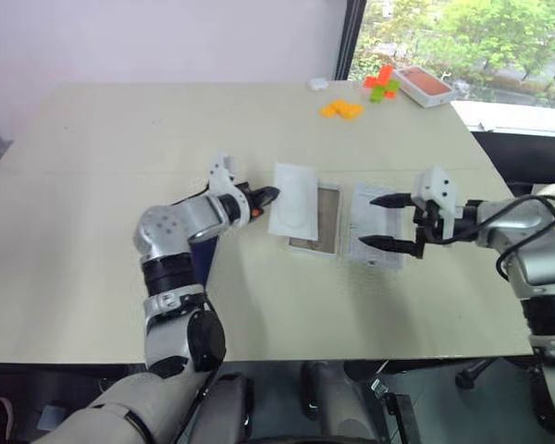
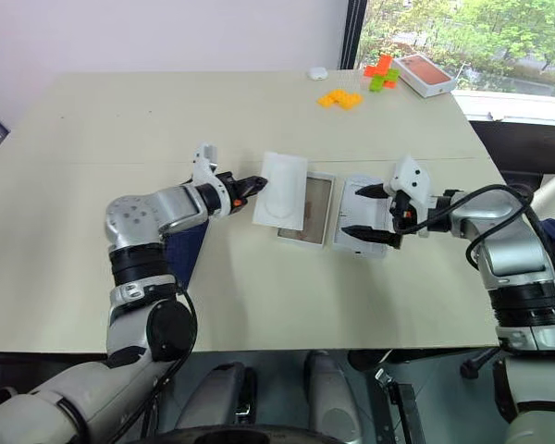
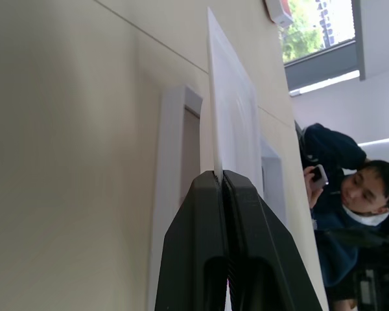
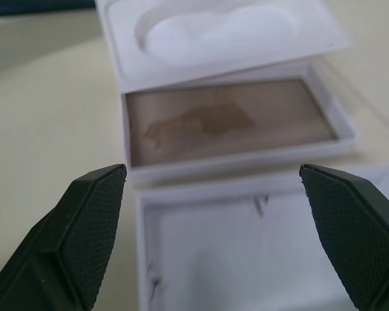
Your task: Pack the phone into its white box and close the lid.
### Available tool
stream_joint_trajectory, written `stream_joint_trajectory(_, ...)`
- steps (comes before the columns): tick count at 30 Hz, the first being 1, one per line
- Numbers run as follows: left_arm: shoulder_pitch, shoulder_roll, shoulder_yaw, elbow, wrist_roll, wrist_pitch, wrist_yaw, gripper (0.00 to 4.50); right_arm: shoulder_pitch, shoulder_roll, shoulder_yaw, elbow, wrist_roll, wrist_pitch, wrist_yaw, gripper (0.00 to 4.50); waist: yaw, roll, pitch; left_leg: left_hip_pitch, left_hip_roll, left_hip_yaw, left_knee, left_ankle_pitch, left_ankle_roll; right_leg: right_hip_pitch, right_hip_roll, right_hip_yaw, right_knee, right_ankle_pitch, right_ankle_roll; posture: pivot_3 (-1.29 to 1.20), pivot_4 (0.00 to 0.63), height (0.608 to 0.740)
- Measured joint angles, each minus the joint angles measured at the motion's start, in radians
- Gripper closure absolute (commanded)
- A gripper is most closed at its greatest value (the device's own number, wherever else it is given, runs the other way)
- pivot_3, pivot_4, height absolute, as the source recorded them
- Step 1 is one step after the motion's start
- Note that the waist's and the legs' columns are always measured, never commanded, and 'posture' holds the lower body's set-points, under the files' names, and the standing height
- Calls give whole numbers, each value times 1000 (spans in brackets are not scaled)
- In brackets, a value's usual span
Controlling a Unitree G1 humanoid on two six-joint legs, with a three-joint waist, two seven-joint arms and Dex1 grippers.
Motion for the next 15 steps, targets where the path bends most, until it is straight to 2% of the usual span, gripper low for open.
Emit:
stream_joint_trajectory(7,-17,11,-188,108,61,-54,-103,4486,27,-2,-23,-59,9,22,-26,0,-2,0,0,0,0,0,0,0,0,0,1,0,0,0,0,0,150,740)
stream_joint_trajectory(15,-23,24,-223,161,93,-132,-126,4486,37,-2,-27,-83,16,32,-50,0,1,0,0,0,1,0,0,0,0,0,1,0,0,0,0,0,150,740)
